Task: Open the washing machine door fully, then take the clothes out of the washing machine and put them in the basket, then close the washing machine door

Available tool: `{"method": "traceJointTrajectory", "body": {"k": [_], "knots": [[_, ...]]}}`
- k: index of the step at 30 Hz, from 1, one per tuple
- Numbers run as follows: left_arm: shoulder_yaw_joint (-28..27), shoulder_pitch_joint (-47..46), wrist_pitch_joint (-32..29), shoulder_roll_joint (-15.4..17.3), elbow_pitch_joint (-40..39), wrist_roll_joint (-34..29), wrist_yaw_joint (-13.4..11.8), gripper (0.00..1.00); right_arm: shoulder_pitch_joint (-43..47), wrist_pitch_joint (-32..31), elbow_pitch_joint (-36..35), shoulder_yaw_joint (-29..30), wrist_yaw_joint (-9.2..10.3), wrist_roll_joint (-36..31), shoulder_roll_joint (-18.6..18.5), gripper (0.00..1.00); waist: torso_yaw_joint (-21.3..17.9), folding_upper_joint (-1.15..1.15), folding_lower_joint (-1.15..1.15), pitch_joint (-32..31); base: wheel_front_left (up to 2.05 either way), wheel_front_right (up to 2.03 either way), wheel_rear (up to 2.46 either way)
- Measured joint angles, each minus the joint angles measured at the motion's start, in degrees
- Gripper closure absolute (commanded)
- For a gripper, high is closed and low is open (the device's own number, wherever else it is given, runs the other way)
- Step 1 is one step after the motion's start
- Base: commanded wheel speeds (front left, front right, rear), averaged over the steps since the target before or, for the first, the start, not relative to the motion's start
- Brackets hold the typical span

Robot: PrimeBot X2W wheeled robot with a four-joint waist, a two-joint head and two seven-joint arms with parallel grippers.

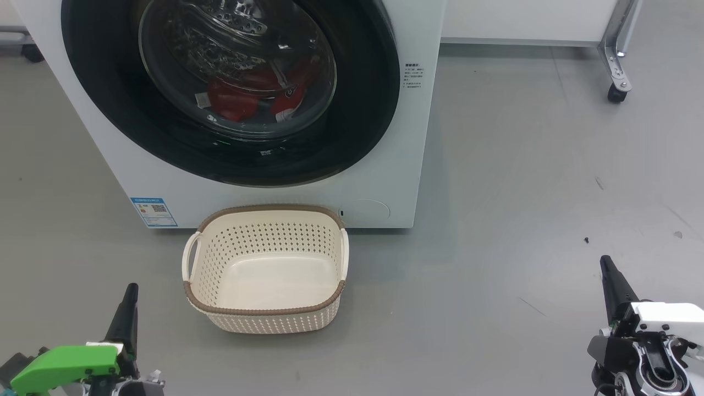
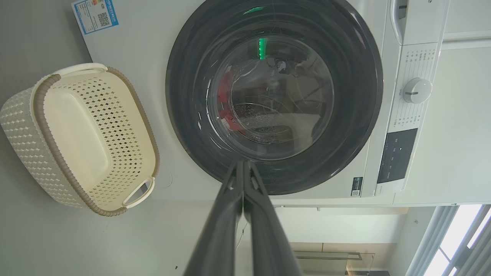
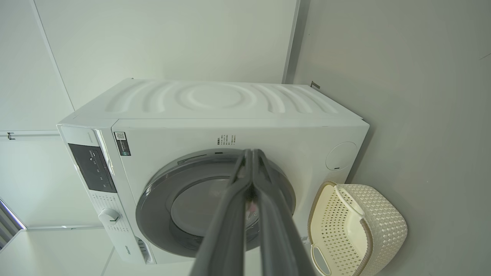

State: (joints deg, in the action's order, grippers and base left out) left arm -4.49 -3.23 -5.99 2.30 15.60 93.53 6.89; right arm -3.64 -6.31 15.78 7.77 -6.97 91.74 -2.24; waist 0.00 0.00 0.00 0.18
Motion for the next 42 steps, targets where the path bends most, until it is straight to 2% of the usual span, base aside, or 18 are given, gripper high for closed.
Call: {"method": "traceJointTrajectory", "body": {"k": [17, 18, 24, 42], "knots": [[0.0, 0.0, 0.0, 0.0, 0.0, 0.0, 0.0, 1.0, 0.0, 0.0, 0.0, 0.0, 0.0, 0.0, 0.0, 1.0, 0.0, 0.0, 0.0, 0.0, 0.0, 0.0, 0.0], [0.0, 0.1, 0.0, 0.0, 0.1, 0.0, 0.0, 0.0, 0.1, 0.0, 0.1, 0.0, 0.04, 0.0, 0.0, 0.0, 0.0, 0.0, 0.0, 0.0, 0.0, 0.0, 0.0], [0.7, 2.7, 0.0, -1.5, 3.2, 0.2, -0.1, 0.0, 3.1, 0.1, 3.3, -0.2, 0.05, 0.0, 1.6, 0.0, 0.0, 0.0, 0.0, 0.0, 0.0, 0.0, 0.0], [2.3, 2.8, 3.4, -1.5, 1.7, -0.1, -0.1, 0.0, 3.3, 3.3, 1.1, -1.5, 0.05, -1.8, 1.7, 0.0, 0.0, 0.0, 0.0, 0.2, 0.0, 0.0, 0.0]]}}
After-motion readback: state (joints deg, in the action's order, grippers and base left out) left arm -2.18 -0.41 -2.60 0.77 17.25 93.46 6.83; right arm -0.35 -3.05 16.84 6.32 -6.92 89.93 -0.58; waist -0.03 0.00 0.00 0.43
